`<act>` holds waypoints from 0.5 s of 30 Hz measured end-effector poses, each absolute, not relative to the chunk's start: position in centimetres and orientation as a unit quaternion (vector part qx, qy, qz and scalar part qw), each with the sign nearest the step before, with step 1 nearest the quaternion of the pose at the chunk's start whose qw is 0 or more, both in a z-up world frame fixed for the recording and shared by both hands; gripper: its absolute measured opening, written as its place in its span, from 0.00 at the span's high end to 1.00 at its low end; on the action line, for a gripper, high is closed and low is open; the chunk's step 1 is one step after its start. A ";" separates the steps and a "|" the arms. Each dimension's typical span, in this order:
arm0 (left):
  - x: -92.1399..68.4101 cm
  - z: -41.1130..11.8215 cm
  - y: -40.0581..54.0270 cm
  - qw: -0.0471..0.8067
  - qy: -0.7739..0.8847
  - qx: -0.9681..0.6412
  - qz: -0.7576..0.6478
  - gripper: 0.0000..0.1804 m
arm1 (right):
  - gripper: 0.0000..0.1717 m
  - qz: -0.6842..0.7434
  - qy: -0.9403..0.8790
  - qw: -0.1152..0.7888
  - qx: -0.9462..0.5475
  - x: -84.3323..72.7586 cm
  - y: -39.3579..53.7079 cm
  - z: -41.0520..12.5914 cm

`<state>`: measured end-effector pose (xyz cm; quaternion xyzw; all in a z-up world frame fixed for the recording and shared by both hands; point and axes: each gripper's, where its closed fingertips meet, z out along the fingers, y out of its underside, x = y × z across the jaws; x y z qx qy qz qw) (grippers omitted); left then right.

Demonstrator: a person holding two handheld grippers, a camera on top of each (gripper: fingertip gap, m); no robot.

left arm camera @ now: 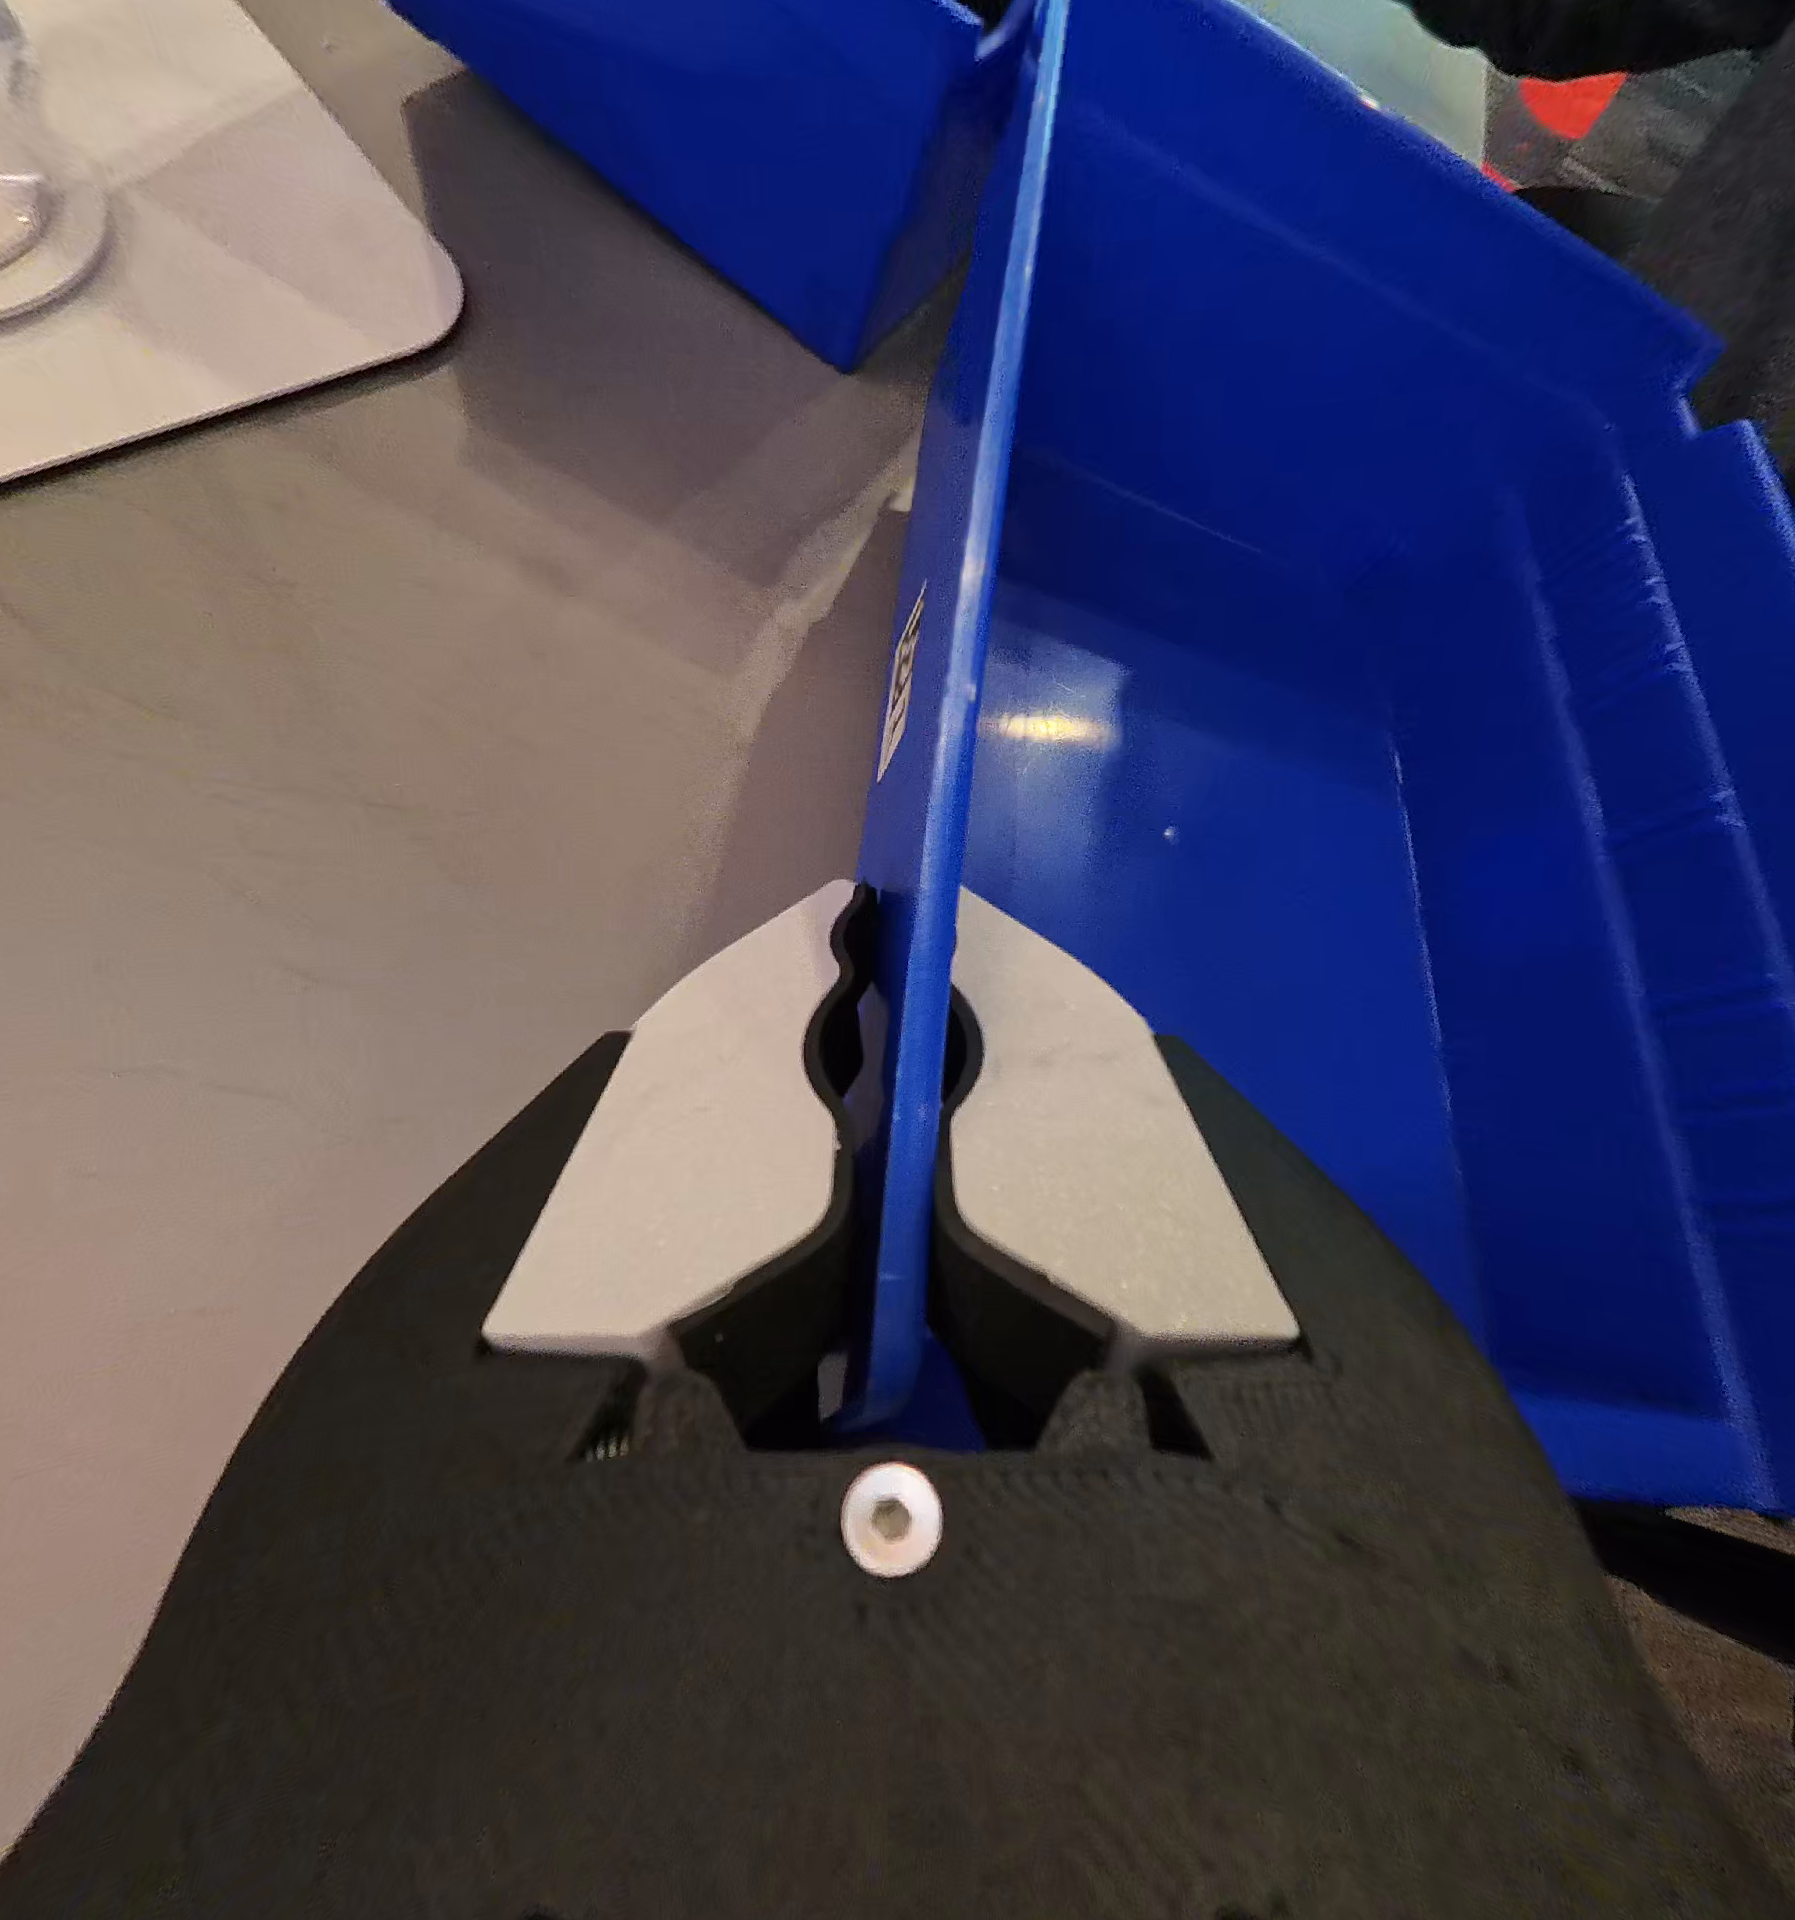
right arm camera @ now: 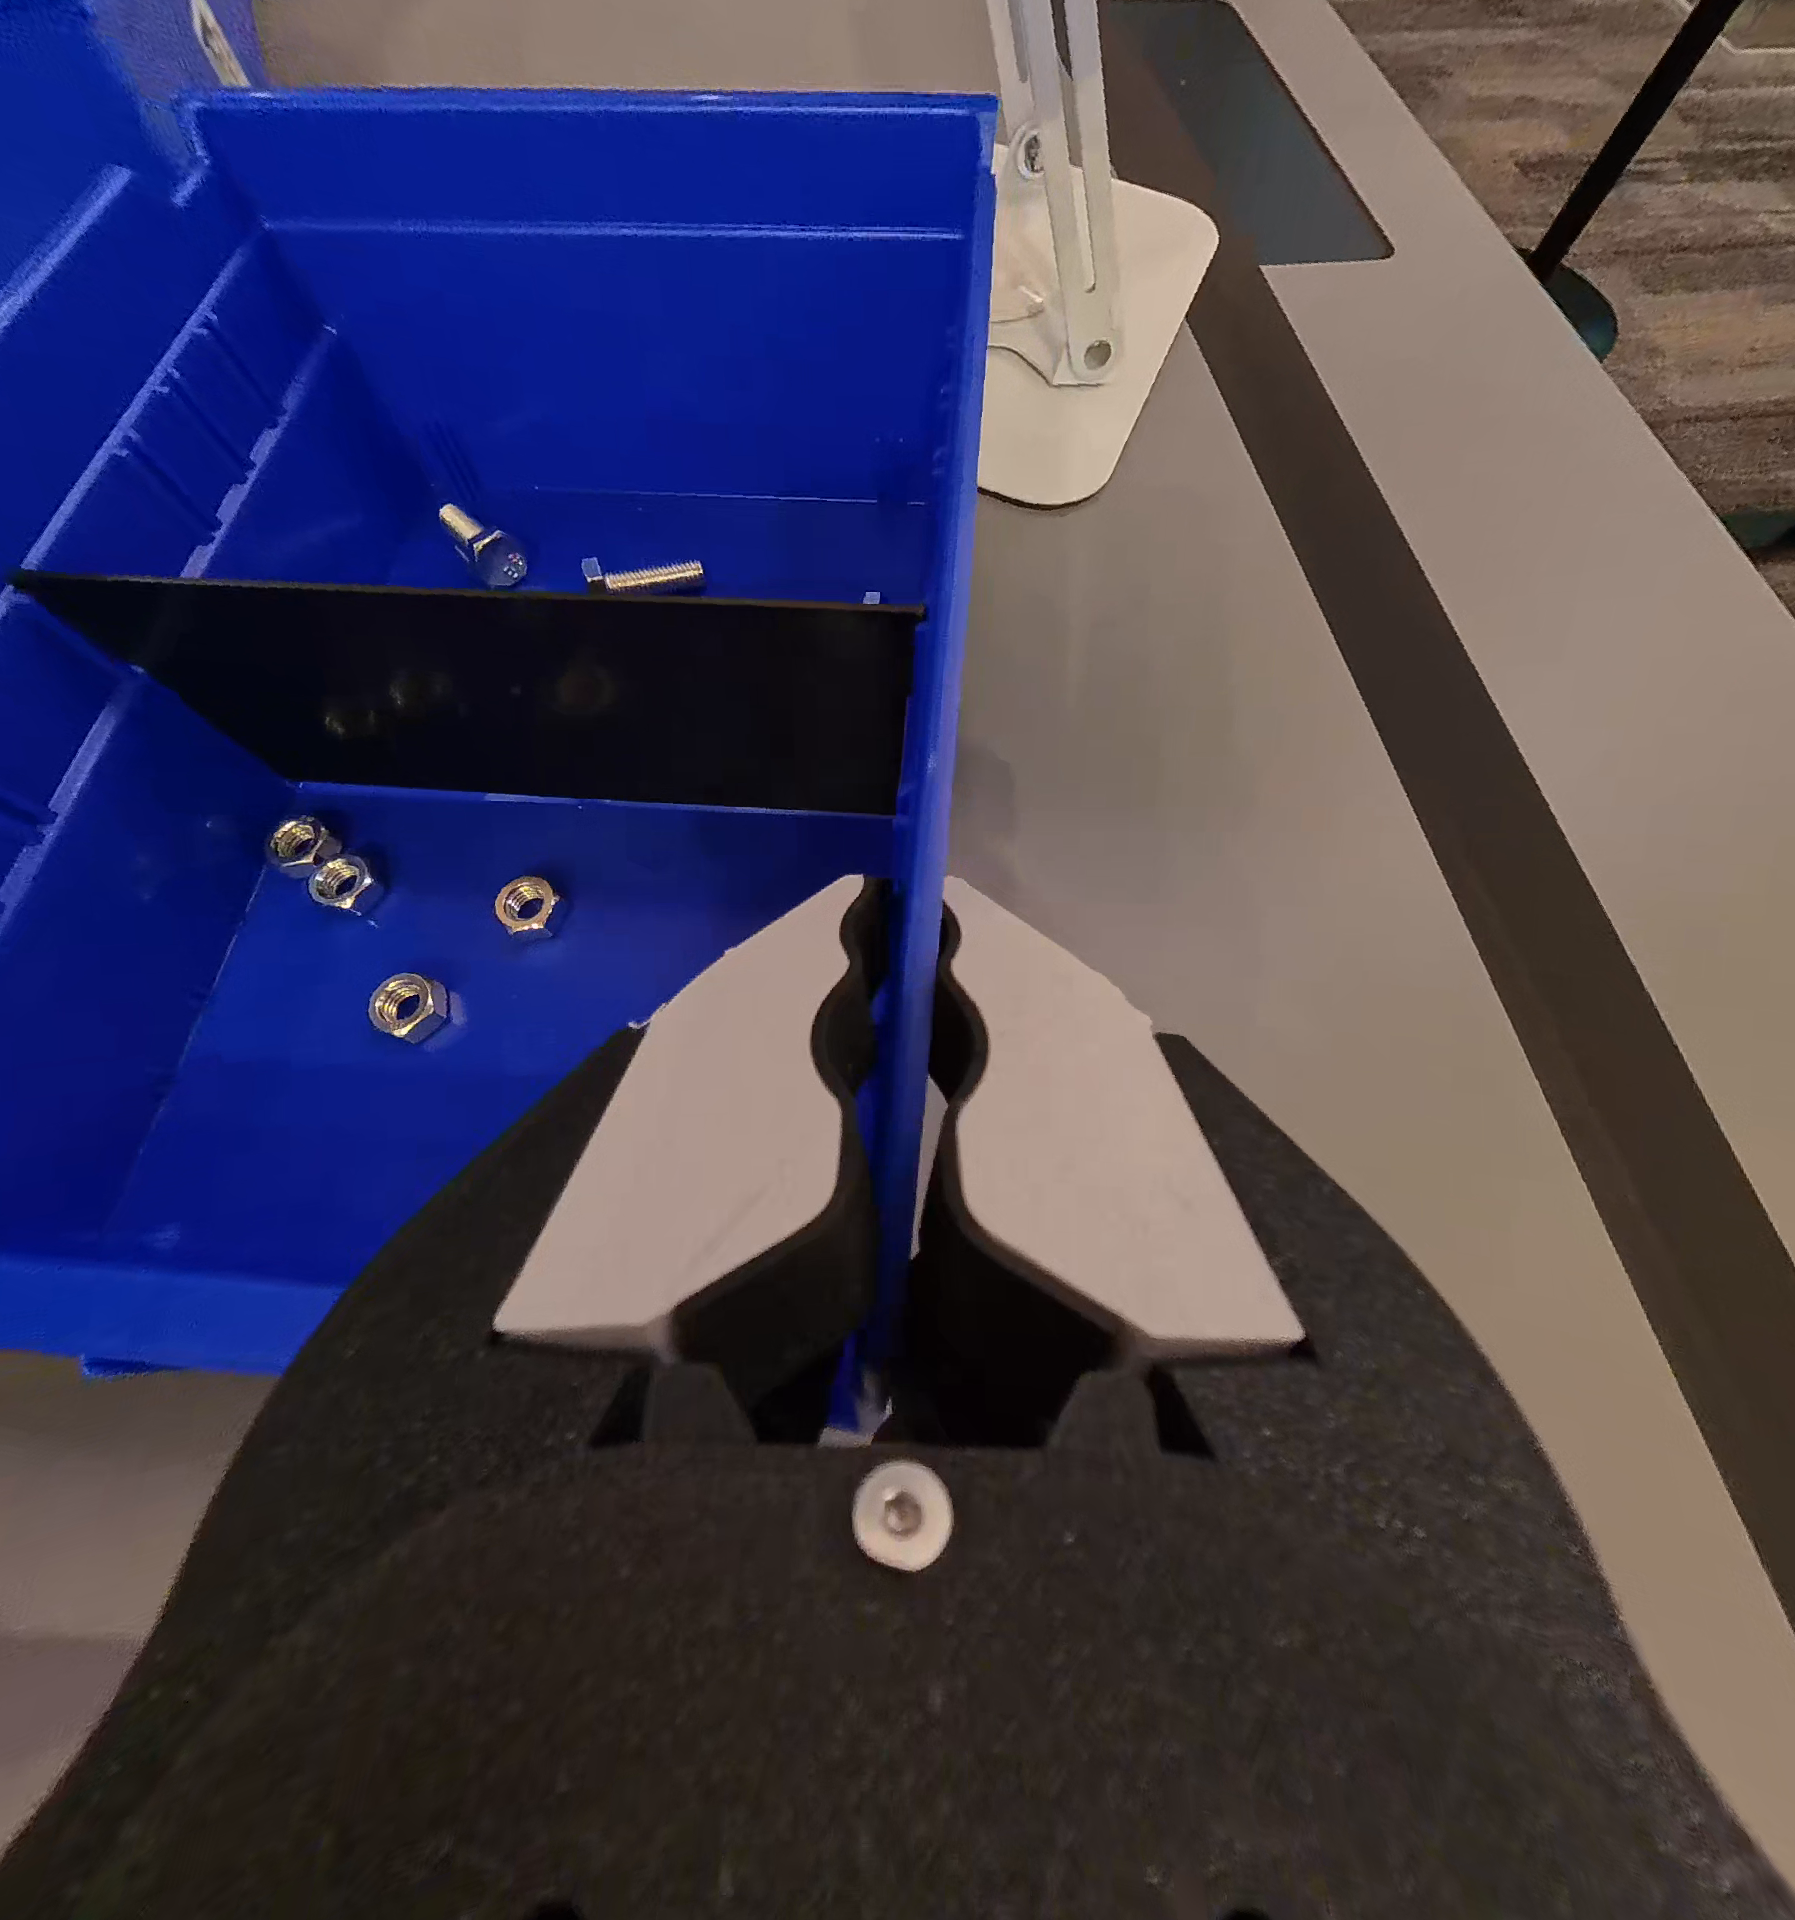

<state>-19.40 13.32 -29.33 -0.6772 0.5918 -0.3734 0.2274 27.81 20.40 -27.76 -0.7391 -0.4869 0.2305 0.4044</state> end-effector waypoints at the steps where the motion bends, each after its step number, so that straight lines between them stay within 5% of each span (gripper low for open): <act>1: -19.5 -29.5 13.0 0.223 0.596 -0.678 -0.368 0.96 | 0.97 0.233 -0.489 0.405 -0.737 27.6 20.5 -27.9; 15: -15.7 -29.8 10.9 0.233 0.618 -0.650 -0.375 0.96 | 0.97 0.248 -0.525 0.401 -0.708 20.5 22.9 -27.8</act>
